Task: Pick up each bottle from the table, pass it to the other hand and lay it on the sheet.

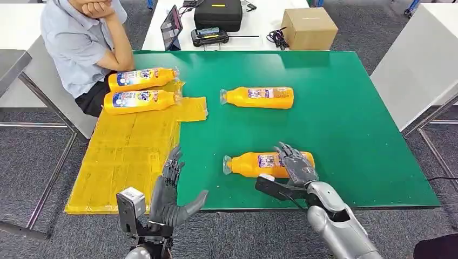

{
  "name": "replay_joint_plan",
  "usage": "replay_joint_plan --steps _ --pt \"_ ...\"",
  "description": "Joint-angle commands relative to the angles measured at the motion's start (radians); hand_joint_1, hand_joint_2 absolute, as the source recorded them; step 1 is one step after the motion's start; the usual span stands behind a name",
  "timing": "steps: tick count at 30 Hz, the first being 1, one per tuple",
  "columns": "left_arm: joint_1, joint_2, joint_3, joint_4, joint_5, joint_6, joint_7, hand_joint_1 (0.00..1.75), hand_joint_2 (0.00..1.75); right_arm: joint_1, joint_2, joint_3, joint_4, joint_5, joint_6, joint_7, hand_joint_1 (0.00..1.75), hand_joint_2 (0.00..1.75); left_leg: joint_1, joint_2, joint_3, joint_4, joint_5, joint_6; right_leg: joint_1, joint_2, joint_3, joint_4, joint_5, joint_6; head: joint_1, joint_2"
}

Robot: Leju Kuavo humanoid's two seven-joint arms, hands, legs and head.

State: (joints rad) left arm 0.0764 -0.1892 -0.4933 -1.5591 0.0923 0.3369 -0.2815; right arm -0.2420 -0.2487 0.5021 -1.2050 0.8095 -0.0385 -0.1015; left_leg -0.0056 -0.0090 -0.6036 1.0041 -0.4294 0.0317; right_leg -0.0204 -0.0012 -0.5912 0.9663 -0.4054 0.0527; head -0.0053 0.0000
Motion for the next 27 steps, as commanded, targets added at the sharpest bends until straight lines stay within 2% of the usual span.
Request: replay_joint_plan --steps 1,12,17,24,27 --pt "-0.034 0.016 -0.027 0.080 -0.018 0.006 0.014 0.00 1.75 -0.100 -0.006 0.127 0.148 -0.004 0.034 0.002 0.00 1.75 0.000 0.002 0.003 -0.001 -0.001 -0.001 0.000 0.002 0.003 -0.001 0.000 -0.001 0.000 0.000" --pt "-0.031 0.013 -0.026 0.081 -0.021 0.009 0.017 0.00 1.75 -0.121 -0.022 0.145 0.148 0.002 0.037 0.016 0.00 1.75 0.001 0.001 0.005 -0.001 -0.002 -0.002 0.001 0.001 0.005 -0.001 -0.001 -0.002 0.000 0.000" --pt "-0.012 0.018 -0.018 0.057 -0.025 0.017 0.022 0.00 1.75 -0.153 -0.026 0.173 0.162 0.087 -0.006 0.093 0.00 1.75 0.001 0.002 0.005 0.000 -0.002 -0.002 0.001 0.001 0.005 0.000 -0.001 -0.002 0.000 0.000" --pt "0.000 0.023 -0.014 0.040 -0.030 0.026 0.029 0.00 1.75 -0.181 -0.043 0.192 0.158 0.125 0.015 0.129 0.00 1.75 0.000 0.003 0.003 0.000 -0.001 -0.001 0.000 0.002 0.003 0.000 -0.001 -0.002 0.000 0.000" --pt "-0.003 0.028 -0.016 0.044 -0.033 0.029 0.033 0.00 1.75 -0.189 -0.057 0.190 0.152 0.093 0.046 0.122 0.00 1.75 0.000 0.002 0.004 0.000 -0.002 -0.002 0.001 0.001 0.003 0.000 -0.001 -0.002 0.000 0.000"
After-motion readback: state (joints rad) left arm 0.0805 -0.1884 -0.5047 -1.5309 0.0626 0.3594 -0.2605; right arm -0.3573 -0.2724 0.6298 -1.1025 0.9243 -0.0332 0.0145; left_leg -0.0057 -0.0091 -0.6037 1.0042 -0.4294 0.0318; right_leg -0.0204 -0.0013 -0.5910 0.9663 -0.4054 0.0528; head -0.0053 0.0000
